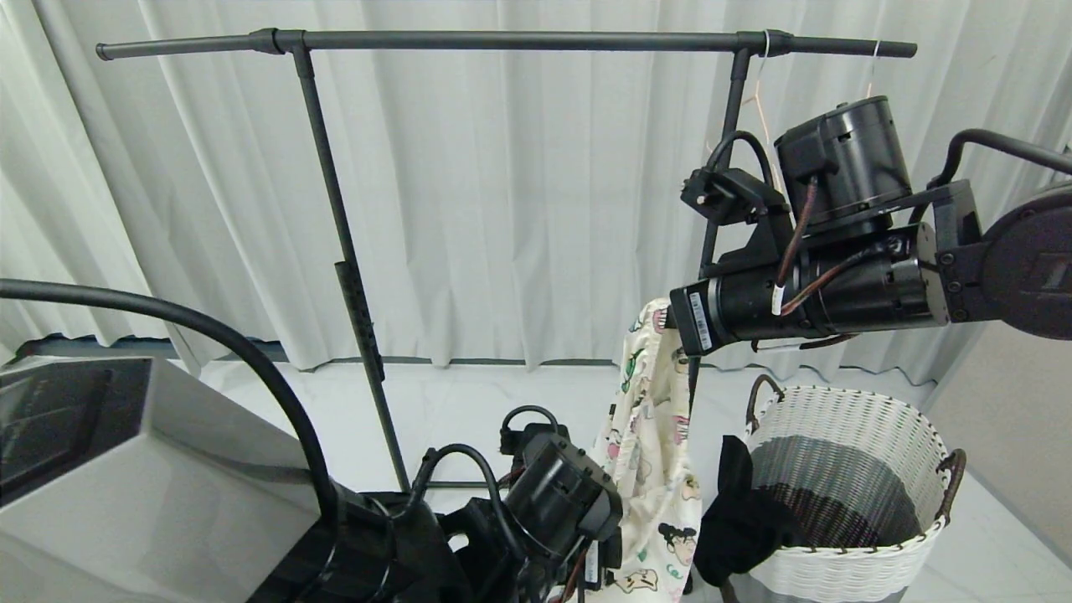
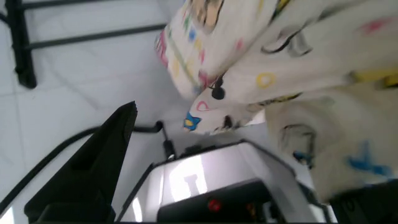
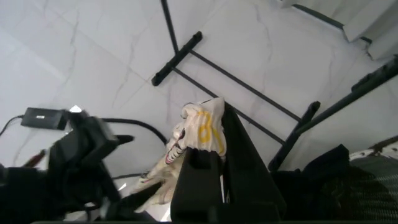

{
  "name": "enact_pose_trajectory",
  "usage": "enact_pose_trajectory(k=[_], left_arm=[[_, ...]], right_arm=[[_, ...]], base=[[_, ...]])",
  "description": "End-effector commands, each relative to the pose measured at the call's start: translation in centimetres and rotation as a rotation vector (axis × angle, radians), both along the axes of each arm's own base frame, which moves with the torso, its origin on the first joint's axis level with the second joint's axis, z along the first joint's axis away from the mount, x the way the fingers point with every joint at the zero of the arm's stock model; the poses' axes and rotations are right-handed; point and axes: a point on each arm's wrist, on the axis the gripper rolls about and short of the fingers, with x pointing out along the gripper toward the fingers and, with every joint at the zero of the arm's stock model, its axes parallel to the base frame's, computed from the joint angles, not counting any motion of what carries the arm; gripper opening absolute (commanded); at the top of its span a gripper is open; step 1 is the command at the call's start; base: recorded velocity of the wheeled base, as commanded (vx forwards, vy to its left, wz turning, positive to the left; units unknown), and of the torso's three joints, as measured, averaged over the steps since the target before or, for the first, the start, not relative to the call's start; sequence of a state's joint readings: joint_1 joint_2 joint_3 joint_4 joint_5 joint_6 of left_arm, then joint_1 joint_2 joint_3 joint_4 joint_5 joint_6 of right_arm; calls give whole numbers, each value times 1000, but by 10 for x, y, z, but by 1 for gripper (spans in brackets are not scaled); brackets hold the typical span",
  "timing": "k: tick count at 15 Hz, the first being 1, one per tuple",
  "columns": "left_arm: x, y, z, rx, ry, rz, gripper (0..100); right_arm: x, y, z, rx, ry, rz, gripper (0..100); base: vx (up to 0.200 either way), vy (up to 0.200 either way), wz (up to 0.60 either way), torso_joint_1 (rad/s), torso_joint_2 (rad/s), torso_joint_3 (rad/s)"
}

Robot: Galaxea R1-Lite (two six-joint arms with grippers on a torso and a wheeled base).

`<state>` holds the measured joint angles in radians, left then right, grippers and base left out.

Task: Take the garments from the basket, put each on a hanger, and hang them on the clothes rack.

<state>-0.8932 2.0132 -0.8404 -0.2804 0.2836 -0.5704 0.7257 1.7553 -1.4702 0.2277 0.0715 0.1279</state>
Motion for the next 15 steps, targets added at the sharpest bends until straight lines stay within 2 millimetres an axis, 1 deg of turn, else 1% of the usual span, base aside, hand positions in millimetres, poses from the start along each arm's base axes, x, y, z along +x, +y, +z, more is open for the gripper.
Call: enact_pose_trajectory(k=[1,4,5,8,10,11,12,13,14,15], left_arm=[[-12,14,0,23,15,2,100],[-24,29,24,-22,-26,-3,100],[-27,33,27,-25,-29,-4,0],[-42,53,42,3,-99,-14,0],[-51,70,58,42,-185,-46,0],[-51,79,68,48,-225,-60,0],[-50,95,90,55,-311,-105,0],[-46,105,108,43,-366,-142,0],[-43,112,124,51,-394,-155,0],[-38,111,143,40,-417,-147,0]], right_arm=[[7,-12,3,5,-8,-40,0],[10,-16,1,-2,-3,-54,0],[9,-16,-1,-8,2,-52,0],[1,-22,-9,-49,10,-93,0],[-12,-33,-10,-66,14,-115,0],[-19,-38,-9,-68,16,-112,0],[-39,-47,-7,-73,22,-93,0],[-56,-57,-5,-79,28,-79,0],[-70,-66,-3,-83,30,-70,0],[-79,-74,2,-77,21,-73,0]], base=[[0,0,0,0,0,0],[0,0,0,0,0,0],[0,0,0,0,0,0],[0,0,0,0,0,0],[0,0,0,0,0,0],[0,0,0,0,0,0],[0,0,0,0,0,0],[0,0,0,0,0,0],[0,0,0,0,0,0],[0,0,0,0,0,0]])
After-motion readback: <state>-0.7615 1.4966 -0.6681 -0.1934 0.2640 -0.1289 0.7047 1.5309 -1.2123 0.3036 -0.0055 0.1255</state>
